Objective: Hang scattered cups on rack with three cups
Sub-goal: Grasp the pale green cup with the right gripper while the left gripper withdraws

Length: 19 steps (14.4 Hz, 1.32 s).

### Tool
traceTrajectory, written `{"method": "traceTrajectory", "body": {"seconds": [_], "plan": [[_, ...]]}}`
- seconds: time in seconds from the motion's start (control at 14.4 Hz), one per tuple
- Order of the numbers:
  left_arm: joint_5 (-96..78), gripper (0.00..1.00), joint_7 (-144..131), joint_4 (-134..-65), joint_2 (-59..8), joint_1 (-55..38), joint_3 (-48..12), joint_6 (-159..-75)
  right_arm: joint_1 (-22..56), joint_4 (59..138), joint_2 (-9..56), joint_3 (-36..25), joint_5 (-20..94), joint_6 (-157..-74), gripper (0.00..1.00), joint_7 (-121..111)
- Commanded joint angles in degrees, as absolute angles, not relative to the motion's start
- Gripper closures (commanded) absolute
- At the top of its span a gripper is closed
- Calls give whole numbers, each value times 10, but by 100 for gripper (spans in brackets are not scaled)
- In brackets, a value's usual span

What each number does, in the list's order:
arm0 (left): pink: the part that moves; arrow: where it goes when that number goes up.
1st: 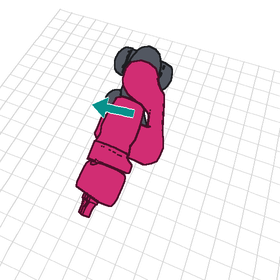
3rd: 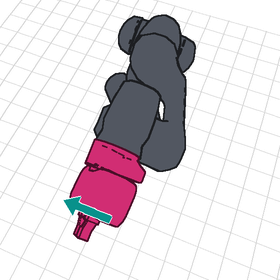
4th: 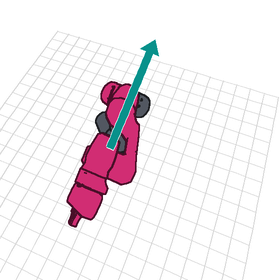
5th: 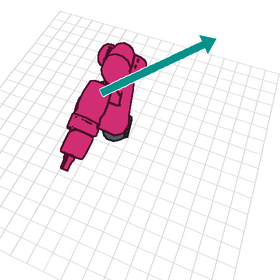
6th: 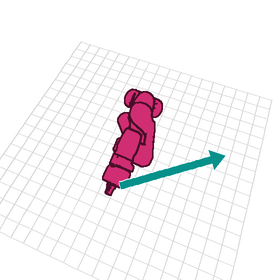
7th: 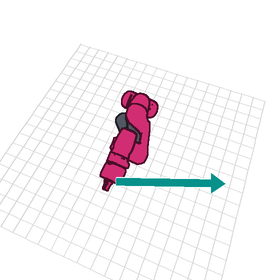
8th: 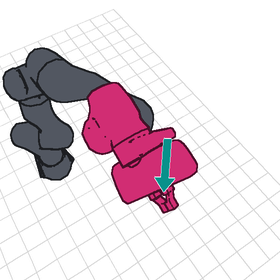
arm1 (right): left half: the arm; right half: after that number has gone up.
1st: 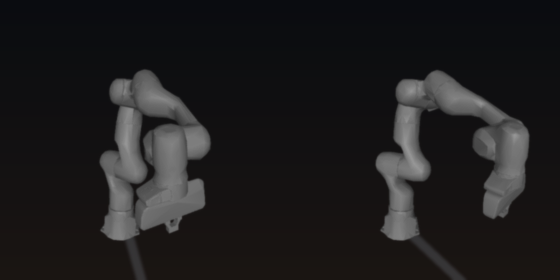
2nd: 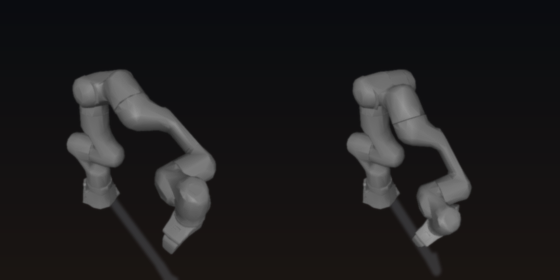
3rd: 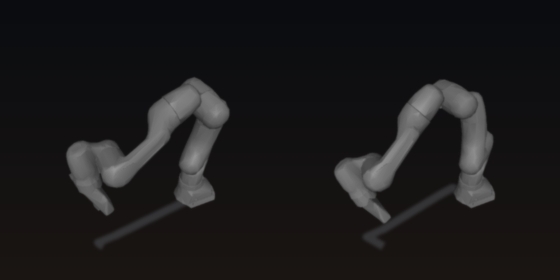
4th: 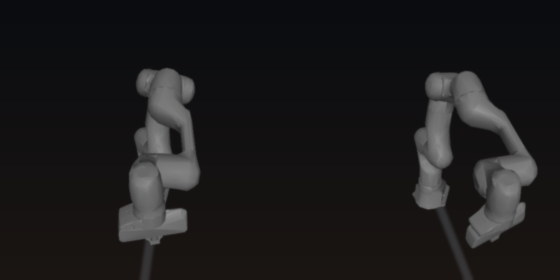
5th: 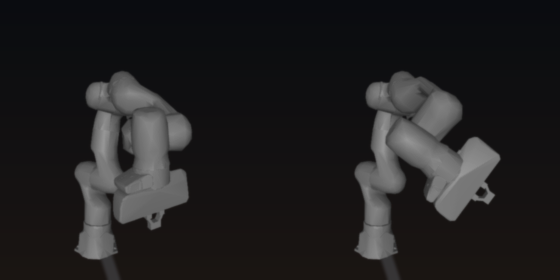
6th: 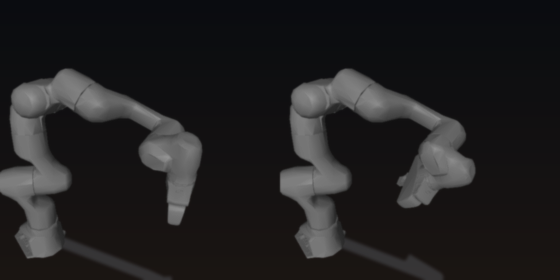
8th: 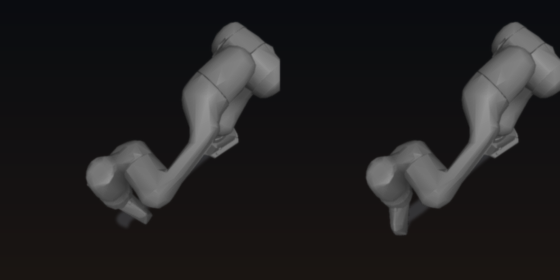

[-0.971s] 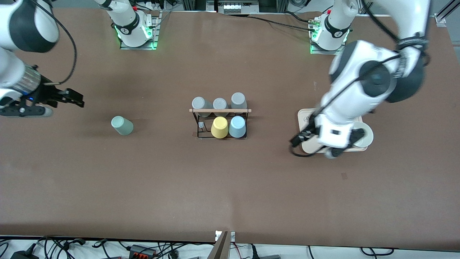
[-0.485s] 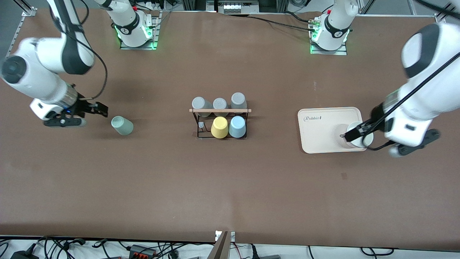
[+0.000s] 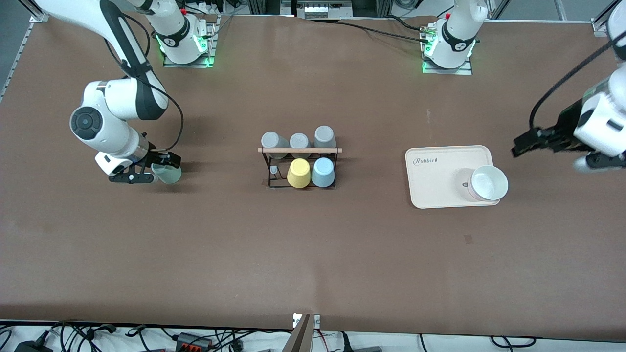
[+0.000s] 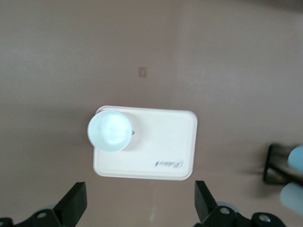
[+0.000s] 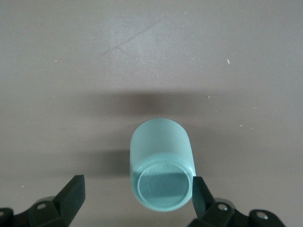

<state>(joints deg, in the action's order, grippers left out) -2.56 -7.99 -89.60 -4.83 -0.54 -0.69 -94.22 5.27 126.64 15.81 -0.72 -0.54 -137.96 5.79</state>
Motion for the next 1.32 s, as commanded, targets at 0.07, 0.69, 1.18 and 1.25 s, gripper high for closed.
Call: {"method": "traceTrajectory", "body": {"seconds": [0.07,0.69,1.18,1.25], "plan": [[-18,0,-11,-962,18,-6,9,-951,40,1267,175,-9,-7,-1398,0,63],[4,0,42,-958,28,31,-12,-949,40,1253,193,-10,-8,-1396,27,57],[0,0,14,-951,26,29,-12,-949,66,1050,194,-5,-2,-1162,66,60],[0,0,11,-944,25,29,-13,-949,87,1016,194,-5,-1,-1128,66,62]]}}
